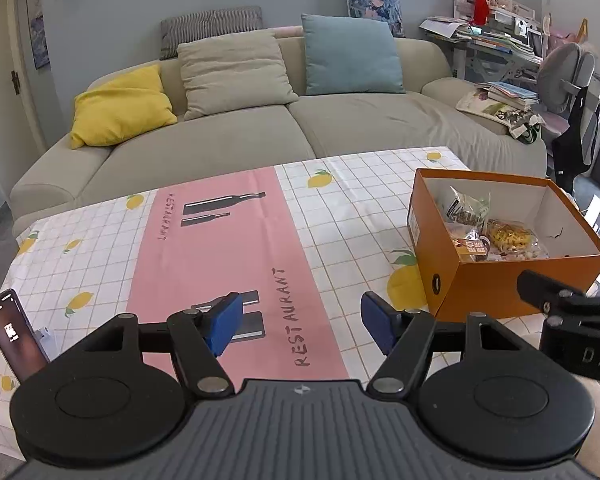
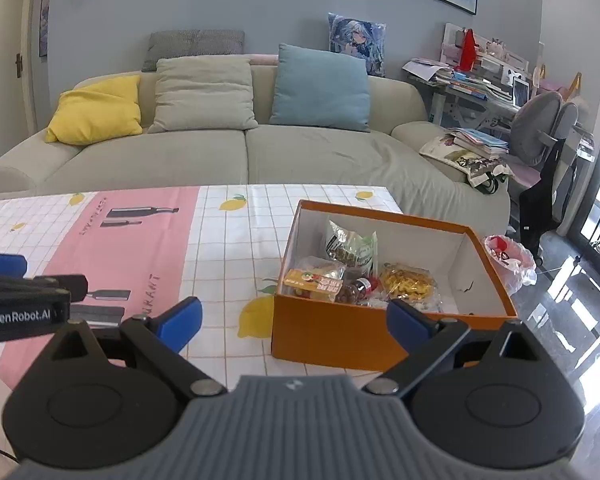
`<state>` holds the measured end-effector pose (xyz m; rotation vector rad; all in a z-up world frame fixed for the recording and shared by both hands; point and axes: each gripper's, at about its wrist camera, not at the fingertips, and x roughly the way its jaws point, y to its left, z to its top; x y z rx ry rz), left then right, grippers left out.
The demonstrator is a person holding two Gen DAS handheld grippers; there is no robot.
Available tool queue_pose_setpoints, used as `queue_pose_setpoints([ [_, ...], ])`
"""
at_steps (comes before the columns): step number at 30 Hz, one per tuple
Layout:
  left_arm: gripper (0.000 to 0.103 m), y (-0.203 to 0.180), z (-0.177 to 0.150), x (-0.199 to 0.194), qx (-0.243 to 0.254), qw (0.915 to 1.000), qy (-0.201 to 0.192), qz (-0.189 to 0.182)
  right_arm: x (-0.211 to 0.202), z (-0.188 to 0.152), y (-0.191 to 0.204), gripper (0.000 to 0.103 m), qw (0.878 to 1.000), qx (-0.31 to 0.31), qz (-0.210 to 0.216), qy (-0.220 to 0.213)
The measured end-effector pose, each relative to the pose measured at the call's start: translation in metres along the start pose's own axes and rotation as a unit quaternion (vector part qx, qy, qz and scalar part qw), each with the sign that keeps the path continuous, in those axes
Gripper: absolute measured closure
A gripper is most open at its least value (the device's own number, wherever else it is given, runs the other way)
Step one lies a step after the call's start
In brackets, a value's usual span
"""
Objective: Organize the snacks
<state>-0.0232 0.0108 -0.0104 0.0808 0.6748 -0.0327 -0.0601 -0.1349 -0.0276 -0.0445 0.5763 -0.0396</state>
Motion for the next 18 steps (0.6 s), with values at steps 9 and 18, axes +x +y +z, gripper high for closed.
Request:
queue_pose_setpoints([
  [9, 0.023, 0.0005, 0.0011, -0.0003, 0.000, 1.0000, 0.005, 0.002, -0.0006, -0.0002, -0.0033, 0.007, 1.000, 0.008, 0.000, -0.002],
  [18, 0.023, 0.0000, -0.0018, -0.0030, 0.000, 1.0000, 0.008, 0.002, -0.0020, -0.0012, -0.0039, 0.007, 1.000, 0.007, 0.004, -0.004],
])
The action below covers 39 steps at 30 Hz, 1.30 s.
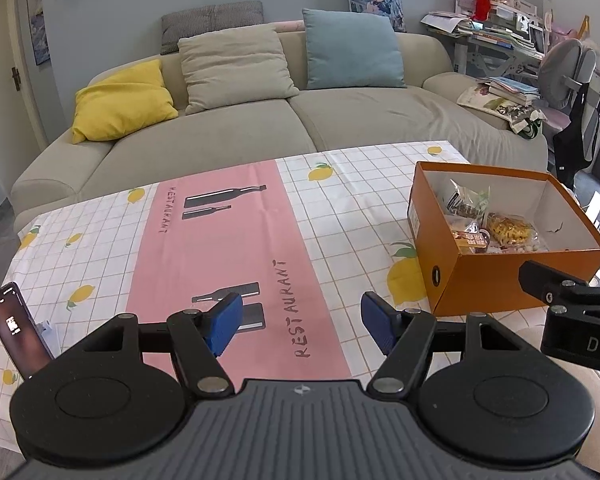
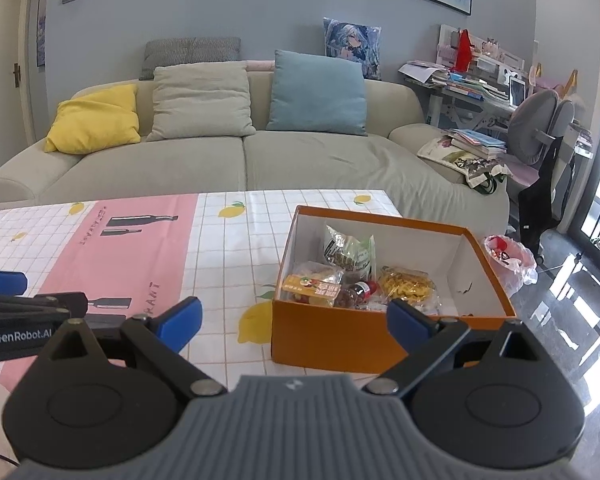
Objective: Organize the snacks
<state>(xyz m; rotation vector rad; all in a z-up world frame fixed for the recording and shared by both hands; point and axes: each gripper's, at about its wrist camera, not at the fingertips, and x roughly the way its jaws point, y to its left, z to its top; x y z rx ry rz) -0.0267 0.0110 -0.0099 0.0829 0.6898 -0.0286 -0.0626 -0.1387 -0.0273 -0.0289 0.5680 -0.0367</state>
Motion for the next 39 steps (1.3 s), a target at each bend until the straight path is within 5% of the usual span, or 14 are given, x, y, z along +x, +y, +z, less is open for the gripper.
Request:
queue_pose_setpoints([
  [39, 0.023, -0.0034, 0.0025, -0.0043, -0.009, 1.0000, -0.001, -0.001, -0.0087, 0.0025, 0.0066, 0.007, 1.000, -0.013, 0.005, -0.016],
])
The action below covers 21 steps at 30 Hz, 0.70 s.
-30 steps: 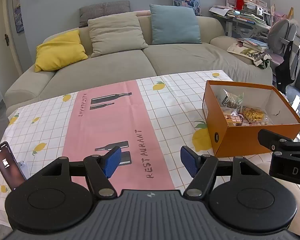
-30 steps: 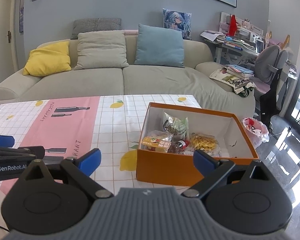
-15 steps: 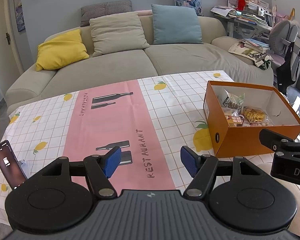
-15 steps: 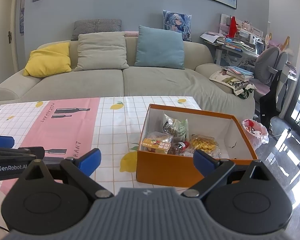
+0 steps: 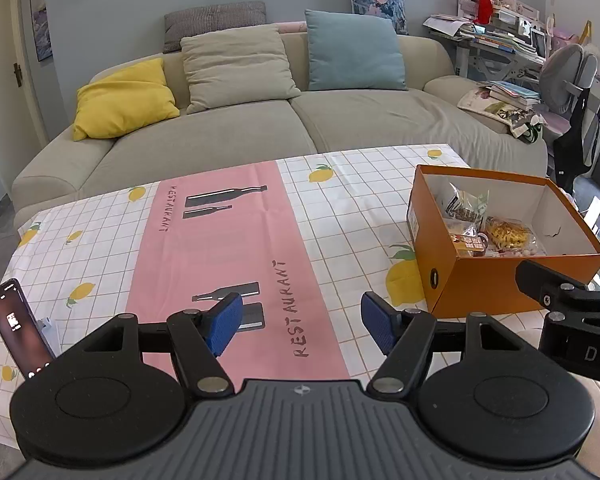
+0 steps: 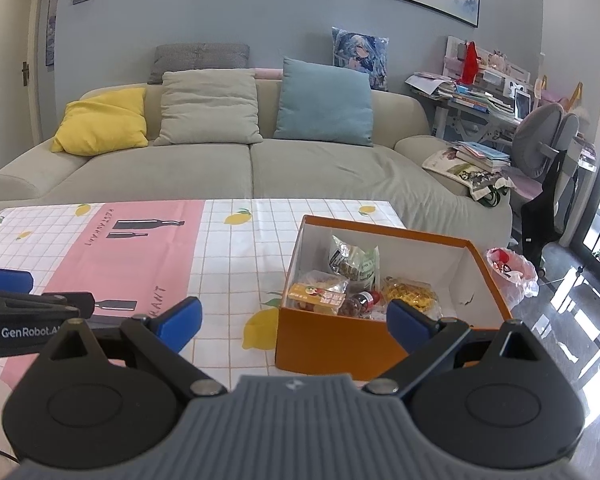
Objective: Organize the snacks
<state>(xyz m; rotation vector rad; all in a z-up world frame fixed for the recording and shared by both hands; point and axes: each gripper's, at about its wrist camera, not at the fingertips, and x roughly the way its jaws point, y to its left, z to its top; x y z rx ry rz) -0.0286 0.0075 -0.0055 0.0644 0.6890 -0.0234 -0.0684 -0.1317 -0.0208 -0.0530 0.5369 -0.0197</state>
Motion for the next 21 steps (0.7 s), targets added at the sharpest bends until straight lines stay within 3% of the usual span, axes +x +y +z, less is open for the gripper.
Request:
queue_pose_setpoints([
  [21, 0.023, -0.0002, -0.0005, -0.0020, -0.004, 1.0000, 0.001, 0.004, -0.0006, 0.0006, -0.0023, 0.007, 1.000, -0.006, 0.009, -0.003],
])
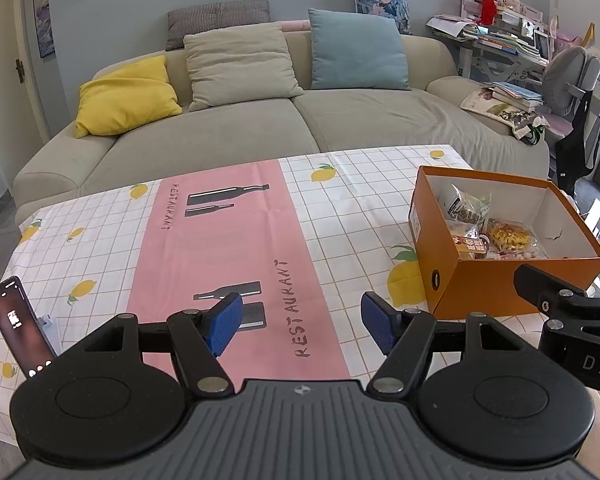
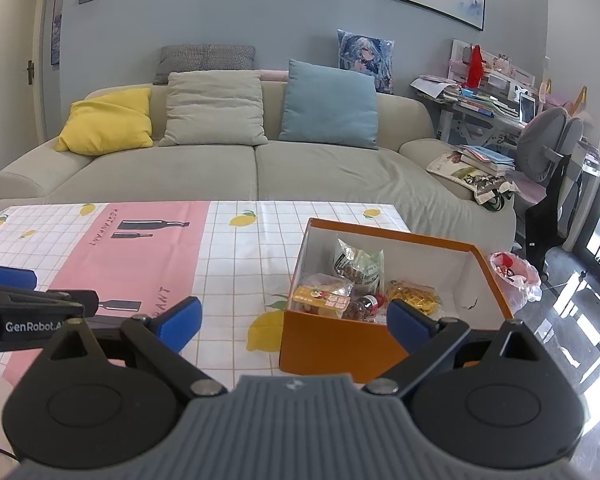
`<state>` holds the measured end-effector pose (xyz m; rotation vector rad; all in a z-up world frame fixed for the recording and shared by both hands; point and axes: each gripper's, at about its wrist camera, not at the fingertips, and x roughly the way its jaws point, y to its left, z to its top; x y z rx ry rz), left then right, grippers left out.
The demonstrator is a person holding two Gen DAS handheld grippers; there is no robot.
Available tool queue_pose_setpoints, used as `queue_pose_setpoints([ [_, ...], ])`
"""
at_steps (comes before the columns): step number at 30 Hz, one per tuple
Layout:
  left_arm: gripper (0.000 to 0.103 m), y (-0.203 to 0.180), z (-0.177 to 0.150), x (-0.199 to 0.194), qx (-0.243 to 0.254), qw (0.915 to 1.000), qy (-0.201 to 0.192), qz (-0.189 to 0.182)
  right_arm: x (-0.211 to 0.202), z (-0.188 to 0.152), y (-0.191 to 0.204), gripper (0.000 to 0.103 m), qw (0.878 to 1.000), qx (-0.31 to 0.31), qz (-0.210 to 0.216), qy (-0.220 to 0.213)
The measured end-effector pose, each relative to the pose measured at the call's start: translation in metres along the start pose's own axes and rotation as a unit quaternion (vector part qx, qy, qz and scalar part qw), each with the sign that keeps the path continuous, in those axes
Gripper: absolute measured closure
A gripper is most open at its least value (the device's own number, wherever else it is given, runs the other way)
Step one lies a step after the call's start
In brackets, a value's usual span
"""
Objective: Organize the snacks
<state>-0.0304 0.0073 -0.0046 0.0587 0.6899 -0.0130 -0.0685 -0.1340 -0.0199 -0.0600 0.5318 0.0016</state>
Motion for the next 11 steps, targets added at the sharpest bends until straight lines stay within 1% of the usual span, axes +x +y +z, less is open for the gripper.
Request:
queue_pose_setpoints([
  [11, 0.023, 0.0003, 0.0015, -0.0030, -0.005, 1.0000, -0.003, -0.005, -0.0004, -0.0006, -0.0007, 0.007, 1.000, -0.002, 0.001, 0.002],
])
